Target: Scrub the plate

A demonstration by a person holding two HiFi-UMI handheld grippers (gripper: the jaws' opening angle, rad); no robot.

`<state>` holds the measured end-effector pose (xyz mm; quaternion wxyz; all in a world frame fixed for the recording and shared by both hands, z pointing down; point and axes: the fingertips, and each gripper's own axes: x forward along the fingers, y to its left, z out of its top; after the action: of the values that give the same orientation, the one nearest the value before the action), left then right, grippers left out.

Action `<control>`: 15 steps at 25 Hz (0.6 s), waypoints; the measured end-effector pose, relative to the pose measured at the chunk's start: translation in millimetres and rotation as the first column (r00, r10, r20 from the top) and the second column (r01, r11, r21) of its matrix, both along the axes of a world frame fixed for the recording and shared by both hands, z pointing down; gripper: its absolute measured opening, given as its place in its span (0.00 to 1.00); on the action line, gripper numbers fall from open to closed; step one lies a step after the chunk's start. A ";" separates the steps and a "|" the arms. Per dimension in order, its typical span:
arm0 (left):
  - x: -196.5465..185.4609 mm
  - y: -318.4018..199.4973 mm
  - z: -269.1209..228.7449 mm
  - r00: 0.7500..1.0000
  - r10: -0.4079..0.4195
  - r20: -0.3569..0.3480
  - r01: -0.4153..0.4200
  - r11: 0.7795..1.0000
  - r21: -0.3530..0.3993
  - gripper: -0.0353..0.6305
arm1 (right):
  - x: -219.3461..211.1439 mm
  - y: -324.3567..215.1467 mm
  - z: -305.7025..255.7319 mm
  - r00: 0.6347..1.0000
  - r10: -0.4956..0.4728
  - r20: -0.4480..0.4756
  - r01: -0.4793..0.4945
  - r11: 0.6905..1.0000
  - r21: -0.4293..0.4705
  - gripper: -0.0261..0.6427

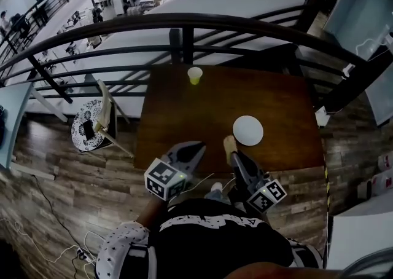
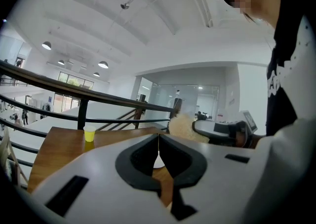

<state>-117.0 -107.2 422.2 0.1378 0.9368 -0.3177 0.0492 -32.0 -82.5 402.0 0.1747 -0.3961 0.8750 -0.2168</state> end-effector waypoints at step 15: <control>79.4 -41.1 -4.6 0.998 0.034 0.047 -0.035 0.999 0.021 0.07 | 83.1 -51.2 0.3 1.000 0.013 -0.023 -0.012 0.999 0.046 0.11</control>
<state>-37.6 -148.3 417.6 0.1191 0.9422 -0.3052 0.0698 51.1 -133.7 402.3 0.1748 -0.3999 0.8792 -0.1911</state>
